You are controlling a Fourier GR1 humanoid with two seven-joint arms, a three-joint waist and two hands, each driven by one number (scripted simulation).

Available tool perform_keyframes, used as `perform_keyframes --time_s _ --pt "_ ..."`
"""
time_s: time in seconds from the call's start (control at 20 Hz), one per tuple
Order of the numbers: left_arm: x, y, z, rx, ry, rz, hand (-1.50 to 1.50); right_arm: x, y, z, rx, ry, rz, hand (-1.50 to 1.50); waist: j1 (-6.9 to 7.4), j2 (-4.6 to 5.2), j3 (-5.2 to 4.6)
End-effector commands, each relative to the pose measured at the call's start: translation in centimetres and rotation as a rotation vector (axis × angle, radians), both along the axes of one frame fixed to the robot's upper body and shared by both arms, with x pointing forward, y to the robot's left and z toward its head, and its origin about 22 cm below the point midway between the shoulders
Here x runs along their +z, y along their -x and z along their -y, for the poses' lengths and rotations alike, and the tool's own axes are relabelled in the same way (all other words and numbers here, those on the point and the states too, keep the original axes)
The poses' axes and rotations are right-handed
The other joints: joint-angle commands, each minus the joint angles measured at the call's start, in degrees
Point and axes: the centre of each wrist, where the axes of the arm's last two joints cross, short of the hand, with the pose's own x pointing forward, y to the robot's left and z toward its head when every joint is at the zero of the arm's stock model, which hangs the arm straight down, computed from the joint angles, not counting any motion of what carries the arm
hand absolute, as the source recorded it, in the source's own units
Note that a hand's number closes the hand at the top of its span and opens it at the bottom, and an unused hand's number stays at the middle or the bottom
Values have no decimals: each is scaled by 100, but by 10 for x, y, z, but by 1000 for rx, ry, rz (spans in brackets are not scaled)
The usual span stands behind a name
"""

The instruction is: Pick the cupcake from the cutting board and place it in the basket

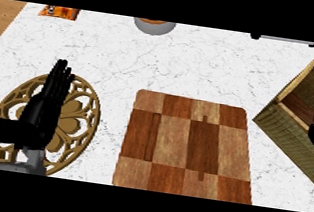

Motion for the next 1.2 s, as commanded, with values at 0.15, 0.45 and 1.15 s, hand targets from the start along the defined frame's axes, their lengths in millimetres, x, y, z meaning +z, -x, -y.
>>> perform_keyframes --time_s 0.15,0.45,1.15 --pt "-10 11 5 6 16 6 0 -30 24 29 -108 -30 40 150 -15 -2 -1" --pt "14 10 19 -3 10 14 0 -31 9 36 -35 -53 -25 -150 9 -2 -1" --pt "22 4 -7 11 -4 5 0 12 43 31 -76 95 325 -150 -33 -15 -4"
